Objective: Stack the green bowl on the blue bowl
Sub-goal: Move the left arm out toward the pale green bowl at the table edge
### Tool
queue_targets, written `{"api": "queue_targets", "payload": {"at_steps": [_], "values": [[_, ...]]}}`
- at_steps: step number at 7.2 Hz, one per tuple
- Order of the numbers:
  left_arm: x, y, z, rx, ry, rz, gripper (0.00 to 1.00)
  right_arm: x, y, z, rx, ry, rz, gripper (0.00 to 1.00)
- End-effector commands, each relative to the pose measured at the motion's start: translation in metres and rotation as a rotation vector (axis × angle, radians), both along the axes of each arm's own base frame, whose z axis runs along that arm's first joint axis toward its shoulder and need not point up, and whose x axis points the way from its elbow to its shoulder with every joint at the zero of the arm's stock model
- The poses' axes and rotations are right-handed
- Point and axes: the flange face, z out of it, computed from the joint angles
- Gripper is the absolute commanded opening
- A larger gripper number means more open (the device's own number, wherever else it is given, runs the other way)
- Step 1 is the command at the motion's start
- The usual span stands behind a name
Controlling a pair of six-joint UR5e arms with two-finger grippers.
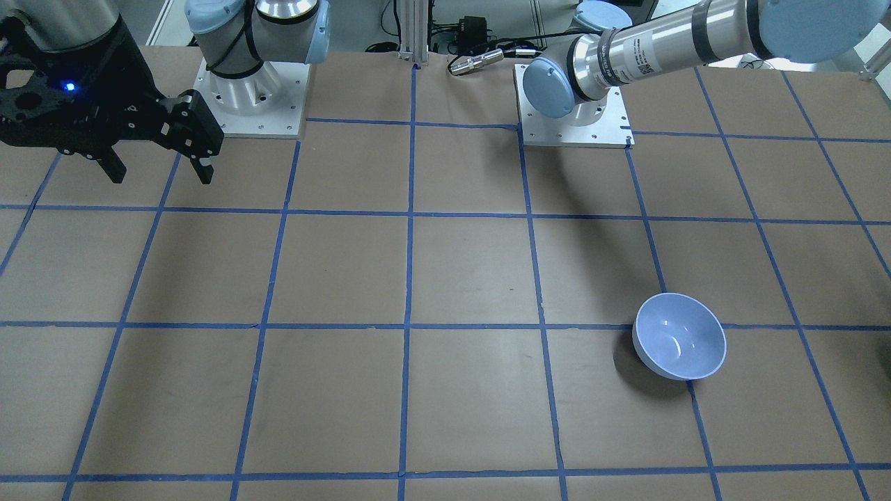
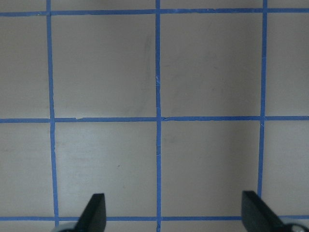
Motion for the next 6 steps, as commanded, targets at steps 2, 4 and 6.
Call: {"api": "queue_targets", "payload": {"at_steps": [2,4,6], "values": [[0.011,-0.010,-0.029,0.000,0.026,-0.035,0.91,0.000,0.000,0.001,-0.001,0.000,0.000,1.00],[0.010,-0.013,-0.041,-0.017,0.059,-0.054,0.78,0.000,0.000,0.001,-0.001,0.000,0.000,1.00],[0.011,-0.014,-0.049,-0.016,0.066,-0.065,0.64,0.000,0.000,0.000,0.000,-0.002,0.000,1.00]]}}
